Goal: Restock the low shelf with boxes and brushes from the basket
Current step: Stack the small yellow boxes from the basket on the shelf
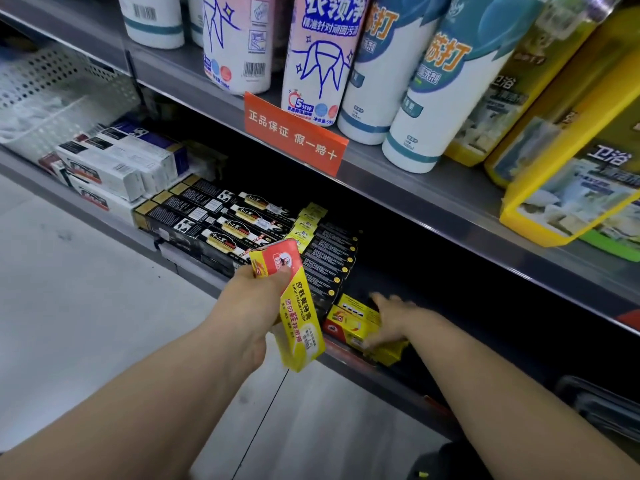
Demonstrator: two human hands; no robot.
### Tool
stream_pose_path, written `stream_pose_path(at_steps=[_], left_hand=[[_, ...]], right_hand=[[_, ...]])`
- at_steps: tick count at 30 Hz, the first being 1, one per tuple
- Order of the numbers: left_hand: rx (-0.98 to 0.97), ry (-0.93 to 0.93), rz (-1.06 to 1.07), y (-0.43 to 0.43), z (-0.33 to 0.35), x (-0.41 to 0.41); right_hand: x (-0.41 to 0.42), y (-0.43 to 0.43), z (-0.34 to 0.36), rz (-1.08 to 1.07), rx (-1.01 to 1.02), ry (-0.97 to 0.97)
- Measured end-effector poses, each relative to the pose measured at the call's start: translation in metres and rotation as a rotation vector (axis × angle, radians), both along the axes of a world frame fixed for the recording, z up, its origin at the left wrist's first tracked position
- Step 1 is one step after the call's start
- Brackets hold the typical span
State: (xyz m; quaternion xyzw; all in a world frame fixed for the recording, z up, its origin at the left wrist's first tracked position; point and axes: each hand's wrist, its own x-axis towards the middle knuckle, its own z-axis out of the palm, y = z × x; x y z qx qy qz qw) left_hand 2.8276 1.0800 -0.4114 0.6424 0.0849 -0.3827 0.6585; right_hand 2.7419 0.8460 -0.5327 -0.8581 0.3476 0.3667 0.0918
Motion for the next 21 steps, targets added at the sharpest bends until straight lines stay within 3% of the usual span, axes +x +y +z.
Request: stream_pose_path(at_steps=[3,8,10,11,13,15,21], left_hand=[[-0.021,0.003,0.018,-0.003,0.002,-0.003],[-0.084,0.049,0.018,-0.001,0.006,-0.006],[-0.109,0.073,0.012,0.001,0.006,-0.005],[-0.117,0.079,0.004,0.002,0.006,-0.005],[-0.140,0.089,-0.011,0.002,0.007,-0.006],[-0.178,0.109,-0.016,0.000,0.008,-0.008],[-0.181,0.043,-0.067,-0.006,0.009,-0.014]], right_hand=[[-0.013,-0.007,-0.004,-0.004,-0.046,0.202],[-0.005,0.010,0.010,0.078,-0.084,0.210],[0.005,0.019,0.042,0.070,-0.085,-0.006],[0.009,0.026,0.062,0.013,0.018,-0.200],[0.009,0.050,0.101,-0.270,0.460,-0.577],[-0.003,0.076,0.129,-0.418,0.864,-0.685],[-0.033,0.089,0.139,-0.364,0.887,-0.826]])
